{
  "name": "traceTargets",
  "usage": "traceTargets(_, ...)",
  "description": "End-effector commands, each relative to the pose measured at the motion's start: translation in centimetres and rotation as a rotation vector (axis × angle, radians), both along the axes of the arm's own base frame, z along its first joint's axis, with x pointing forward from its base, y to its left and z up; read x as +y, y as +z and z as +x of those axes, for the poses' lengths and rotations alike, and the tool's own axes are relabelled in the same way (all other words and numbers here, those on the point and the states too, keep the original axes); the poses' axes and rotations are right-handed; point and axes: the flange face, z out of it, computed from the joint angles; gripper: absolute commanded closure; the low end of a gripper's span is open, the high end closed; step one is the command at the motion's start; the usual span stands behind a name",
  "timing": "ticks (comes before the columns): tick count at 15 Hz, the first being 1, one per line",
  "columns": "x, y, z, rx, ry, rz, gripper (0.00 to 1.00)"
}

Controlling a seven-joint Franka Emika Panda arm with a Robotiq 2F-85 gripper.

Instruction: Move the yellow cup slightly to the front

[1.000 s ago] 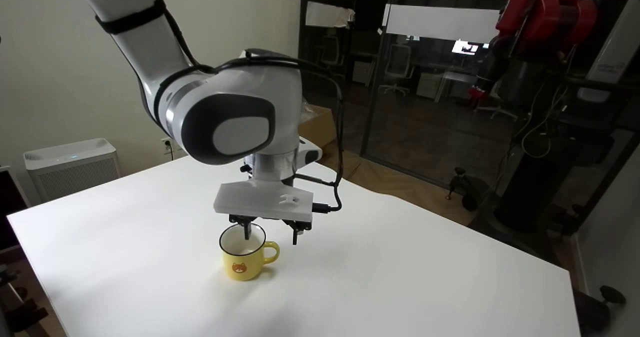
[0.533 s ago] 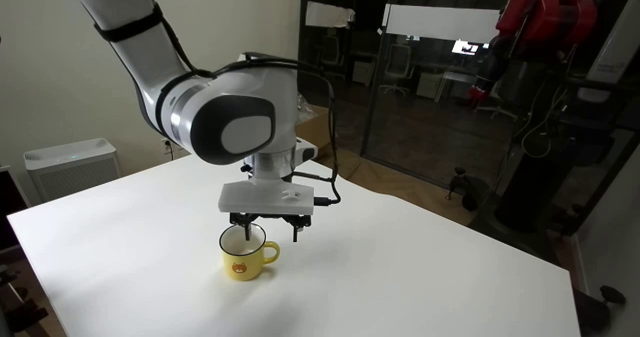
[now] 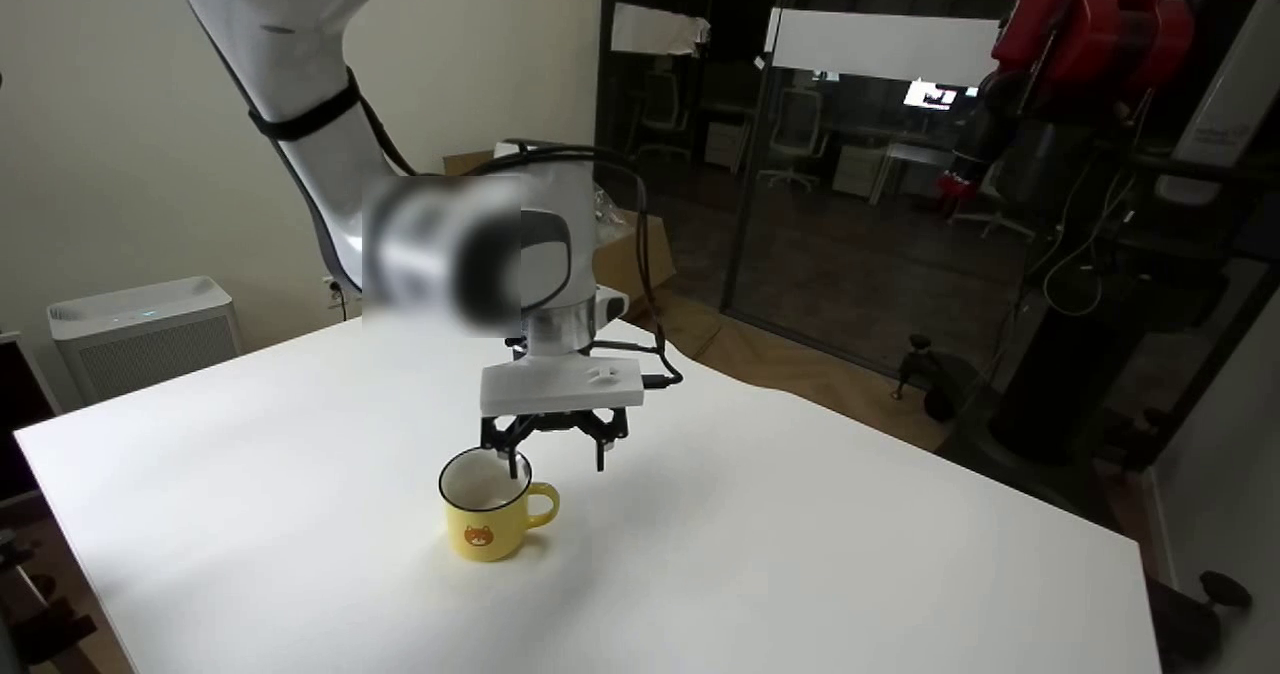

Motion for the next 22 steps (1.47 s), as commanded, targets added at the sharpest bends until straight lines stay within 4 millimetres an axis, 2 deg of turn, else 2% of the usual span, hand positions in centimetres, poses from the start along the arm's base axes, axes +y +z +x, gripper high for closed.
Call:
traceTargets(1,1.1,-1.5,2.3,0.029,0.031,-0.027,0.00)
traceTargets(2,1.3,-1.8,2.6,0.033,0.036,-0.027,0.25)
traceTargets(4,1.7,-2.2,2.9,0.045,0.056,-0.030,0.33)
traceTargets(13,3.2,-2.7,3.6,0.046,0.126,-0.035,0.97)
traceTargets(16,3.7,-2.8,3.4,0.053,0.164,-0.026,1.00)
traceTargets(17,3.3,-2.8,2.9,0.051,0.138,-0.023,0.90)
traceTargets(21,3.5,-2.8,2.9,0.051,0.157,-0.022,0.90)
traceTargets(22,3.5,-2.8,2.9,0.051,0.158,-0.023,0.97)
